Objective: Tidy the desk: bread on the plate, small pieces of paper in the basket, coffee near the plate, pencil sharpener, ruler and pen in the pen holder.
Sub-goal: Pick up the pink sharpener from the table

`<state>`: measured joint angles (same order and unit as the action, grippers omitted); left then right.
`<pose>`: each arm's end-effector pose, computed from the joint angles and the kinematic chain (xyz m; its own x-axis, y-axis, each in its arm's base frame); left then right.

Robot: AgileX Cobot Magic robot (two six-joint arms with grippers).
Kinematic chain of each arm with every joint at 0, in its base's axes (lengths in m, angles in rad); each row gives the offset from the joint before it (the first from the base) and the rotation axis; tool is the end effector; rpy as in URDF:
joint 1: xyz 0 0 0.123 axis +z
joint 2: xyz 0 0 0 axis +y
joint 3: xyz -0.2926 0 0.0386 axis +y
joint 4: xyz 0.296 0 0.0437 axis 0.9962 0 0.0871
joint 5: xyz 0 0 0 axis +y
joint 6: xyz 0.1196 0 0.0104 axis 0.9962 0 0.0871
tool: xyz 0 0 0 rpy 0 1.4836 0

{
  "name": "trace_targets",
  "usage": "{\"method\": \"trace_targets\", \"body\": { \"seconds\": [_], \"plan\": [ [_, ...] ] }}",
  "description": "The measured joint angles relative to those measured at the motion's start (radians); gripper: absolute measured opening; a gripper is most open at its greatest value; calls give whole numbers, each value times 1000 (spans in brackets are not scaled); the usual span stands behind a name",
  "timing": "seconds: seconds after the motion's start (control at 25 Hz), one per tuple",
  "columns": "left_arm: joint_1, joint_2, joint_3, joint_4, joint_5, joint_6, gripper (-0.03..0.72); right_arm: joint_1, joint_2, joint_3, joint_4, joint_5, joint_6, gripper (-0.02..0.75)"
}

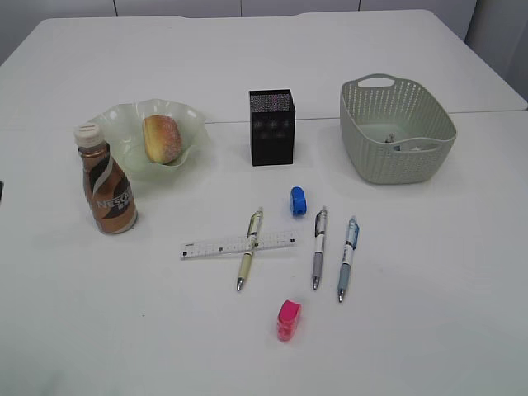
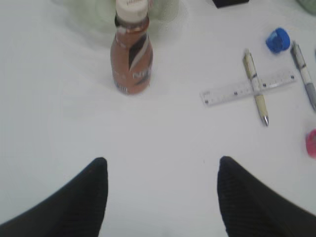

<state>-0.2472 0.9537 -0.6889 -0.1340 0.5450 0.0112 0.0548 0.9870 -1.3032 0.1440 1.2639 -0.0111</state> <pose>0.2398 -0.0691 0.2698 -0.6654 0.0615 -0.7440 0.2271 0.9661 -0.1232 0.2152 0.0283 0.4320 -0.7594 -0.0092 -0.6506 -0.1189 0.9850 0.1248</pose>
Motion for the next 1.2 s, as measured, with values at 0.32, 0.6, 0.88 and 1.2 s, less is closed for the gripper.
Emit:
{"method": "trace_targets", "body": {
  "seconds": [0.32, 0.6, 0.88, 1.2],
  "plan": [
    [0, -97, 0, 0, 351, -30, 498, 0, 0, 0, 32, 0, 0, 574],
    [0, -104, 0, -12, 486, -35, 498, 0, 0, 0, 32, 0, 22, 574],
    [0, -106, 0, -79, 521, -35, 496, 0, 45, 0, 32, 0, 109, 574],
    [0, -106, 0, -205, 550, 7, 433, 0, 72, 0, 14, 0, 124, 574]
  ]
}}
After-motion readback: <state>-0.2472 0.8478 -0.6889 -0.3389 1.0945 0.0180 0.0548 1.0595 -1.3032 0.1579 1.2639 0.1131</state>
